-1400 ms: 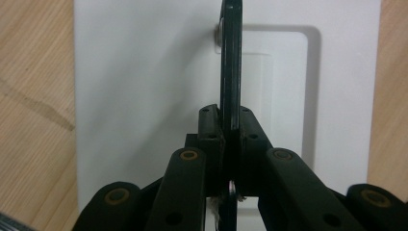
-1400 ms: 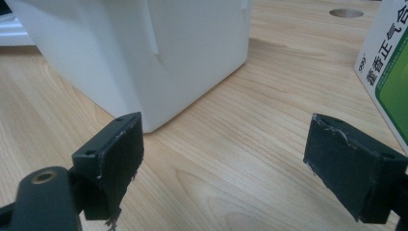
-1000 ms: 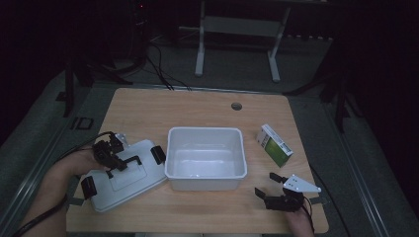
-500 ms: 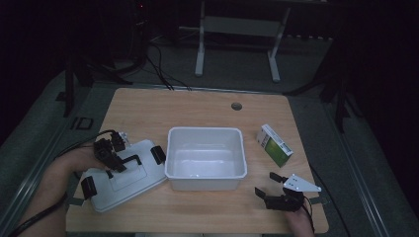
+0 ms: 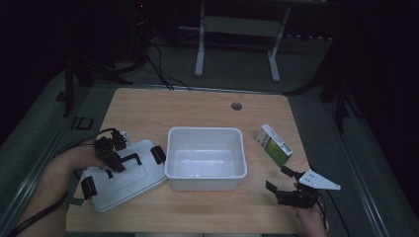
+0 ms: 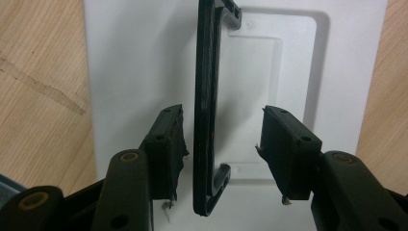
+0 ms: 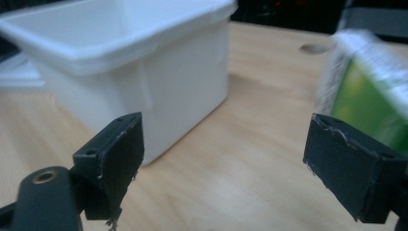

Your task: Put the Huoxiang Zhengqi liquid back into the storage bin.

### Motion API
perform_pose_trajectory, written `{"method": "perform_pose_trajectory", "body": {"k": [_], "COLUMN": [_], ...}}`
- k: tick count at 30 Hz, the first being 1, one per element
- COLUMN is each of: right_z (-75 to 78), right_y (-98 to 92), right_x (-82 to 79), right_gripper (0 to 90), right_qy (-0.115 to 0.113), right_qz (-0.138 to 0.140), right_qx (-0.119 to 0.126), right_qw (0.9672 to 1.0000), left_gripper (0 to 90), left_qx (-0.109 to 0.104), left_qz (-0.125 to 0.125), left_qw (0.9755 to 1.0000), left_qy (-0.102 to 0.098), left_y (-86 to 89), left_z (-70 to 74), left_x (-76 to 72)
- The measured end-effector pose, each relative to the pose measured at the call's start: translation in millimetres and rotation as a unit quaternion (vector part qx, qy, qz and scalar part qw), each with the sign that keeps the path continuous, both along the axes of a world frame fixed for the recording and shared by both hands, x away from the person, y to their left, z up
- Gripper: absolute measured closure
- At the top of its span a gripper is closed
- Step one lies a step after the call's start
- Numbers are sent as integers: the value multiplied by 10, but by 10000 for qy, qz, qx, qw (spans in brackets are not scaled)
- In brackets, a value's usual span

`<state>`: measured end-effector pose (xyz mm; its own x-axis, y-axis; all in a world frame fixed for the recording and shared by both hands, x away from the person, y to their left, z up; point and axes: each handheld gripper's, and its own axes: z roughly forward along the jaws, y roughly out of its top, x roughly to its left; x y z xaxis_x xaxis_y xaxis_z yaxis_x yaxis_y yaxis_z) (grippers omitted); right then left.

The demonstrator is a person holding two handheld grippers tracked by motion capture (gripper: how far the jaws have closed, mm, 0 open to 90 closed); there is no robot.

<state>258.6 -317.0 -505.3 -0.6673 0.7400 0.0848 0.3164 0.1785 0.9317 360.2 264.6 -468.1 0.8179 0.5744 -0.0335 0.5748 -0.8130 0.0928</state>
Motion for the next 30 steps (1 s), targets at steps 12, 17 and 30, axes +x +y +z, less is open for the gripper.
{"method": "perform_pose_trajectory", "body": {"k": [12,17,30], "right_z": [382,417,462], "right_y": [-301,-331,-269], "right_x": [353,586,1104], "right_gripper": [116,137,295], "right_qy": [487,770,1277], "right_qz": [-458,-487,-465], "right_qx": [-292,-399,-1072], "right_qw": [9973,9950,9849], "left_gripper": [505,506,506], "left_qx": [-43,-58,5], "left_qz": [-26,-45,-108], "left_qw": [10000,10000,9999], "left_qy": [8,-10,32], "left_y": [-2,7,-11], "left_z": [-1,2,-14], "left_x": [-18,-27,-28]}}
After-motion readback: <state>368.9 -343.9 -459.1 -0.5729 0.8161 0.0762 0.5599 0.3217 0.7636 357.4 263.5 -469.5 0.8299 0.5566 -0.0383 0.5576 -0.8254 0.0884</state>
